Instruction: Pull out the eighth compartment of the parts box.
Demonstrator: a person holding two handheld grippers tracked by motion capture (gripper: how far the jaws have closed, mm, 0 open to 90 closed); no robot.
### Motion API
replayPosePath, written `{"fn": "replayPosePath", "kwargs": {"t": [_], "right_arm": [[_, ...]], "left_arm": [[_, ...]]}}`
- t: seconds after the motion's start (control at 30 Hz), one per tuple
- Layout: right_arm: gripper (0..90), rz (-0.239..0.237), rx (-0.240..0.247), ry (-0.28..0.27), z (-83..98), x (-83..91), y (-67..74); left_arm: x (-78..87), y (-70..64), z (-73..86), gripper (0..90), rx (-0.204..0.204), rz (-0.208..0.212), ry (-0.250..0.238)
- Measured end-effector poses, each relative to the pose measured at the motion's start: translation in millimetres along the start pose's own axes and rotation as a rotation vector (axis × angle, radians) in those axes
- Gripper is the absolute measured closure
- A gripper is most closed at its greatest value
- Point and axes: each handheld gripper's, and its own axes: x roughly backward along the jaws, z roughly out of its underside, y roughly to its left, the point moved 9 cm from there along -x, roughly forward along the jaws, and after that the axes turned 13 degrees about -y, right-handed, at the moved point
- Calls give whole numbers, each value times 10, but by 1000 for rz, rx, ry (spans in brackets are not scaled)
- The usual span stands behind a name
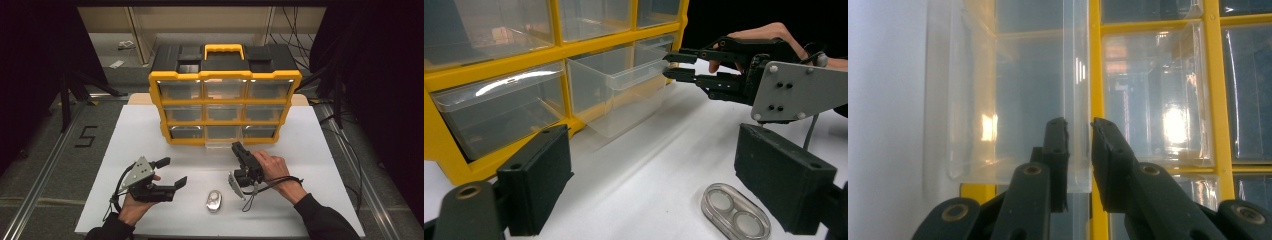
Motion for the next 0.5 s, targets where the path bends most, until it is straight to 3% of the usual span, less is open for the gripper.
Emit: {"fn": "replayPosePath", "kwargs": {"t": [0.5], "right_arm": [[782, 2, 15, -16, -40, 65, 3]], "left_arm": [[1, 1, 3, 150, -3, 1, 3]]}}
